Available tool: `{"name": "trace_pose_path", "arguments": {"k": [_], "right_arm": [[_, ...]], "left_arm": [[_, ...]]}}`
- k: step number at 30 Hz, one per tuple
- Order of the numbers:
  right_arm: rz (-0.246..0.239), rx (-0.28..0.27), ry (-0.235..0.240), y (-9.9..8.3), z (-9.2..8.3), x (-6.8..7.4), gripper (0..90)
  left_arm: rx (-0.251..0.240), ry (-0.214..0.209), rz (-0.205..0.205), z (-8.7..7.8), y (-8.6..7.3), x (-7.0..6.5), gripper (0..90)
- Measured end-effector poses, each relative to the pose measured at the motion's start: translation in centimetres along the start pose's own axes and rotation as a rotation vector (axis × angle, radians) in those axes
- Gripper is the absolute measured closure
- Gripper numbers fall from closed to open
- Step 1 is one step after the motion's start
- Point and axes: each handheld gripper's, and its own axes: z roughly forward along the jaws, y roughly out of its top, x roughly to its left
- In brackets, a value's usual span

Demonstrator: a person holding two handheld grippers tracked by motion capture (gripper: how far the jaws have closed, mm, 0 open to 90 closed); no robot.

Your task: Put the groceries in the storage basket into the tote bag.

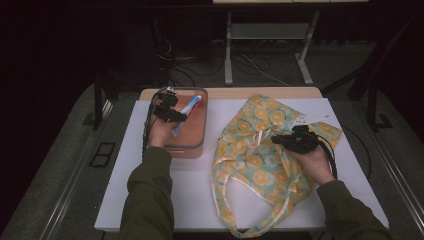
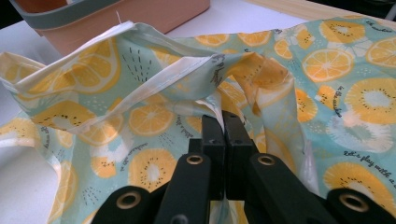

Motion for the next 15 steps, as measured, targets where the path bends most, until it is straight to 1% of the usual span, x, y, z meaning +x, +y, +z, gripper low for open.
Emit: {"name": "trace_pose_path", "arguments": {"k": [1,2,6,8,10,13,15], "right_arm": [[0.000,0.000,0.000,0.0,0.0,0.0,89.0],[0.000,0.000,-0.001,0.0,0.0,0.0,88.9],[-0.002,0.002,-0.004,0.0,0.0,0.0,89.0],[-0.002,0.000,-0.005,0.0,0.0,0.0,88.9],[0.000,0.001,-0.007,0.0,0.0,-0.1,88.9],[-0.001,0.001,-0.008,0.0,0.1,-0.1,88.9],[-0.001,0.003,-0.009,0.0,0.1,-0.1,88.9]], "left_arm": [[-0.009,-0.008,0.011,-0.5,0.0,0.0,73.6],[-0.018,-0.020,0.013,-1.0,0.0,-0.1,73.7],[-0.045,-0.037,0.053,-3.2,-0.2,-0.6,73.9],[-0.063,-0.066,0.074,-4.3,-0.4,-1.0,73.9],[-0.088,-0.086,0.086,-5.4,-0.7,-1.4,74.2],[-0.130,-0.127,0.112,-6.9,-1.1,-2.3,74.3],[-0.146,-0.151,0.137,-7.8,-1.5,-3.2,74.3]]}}
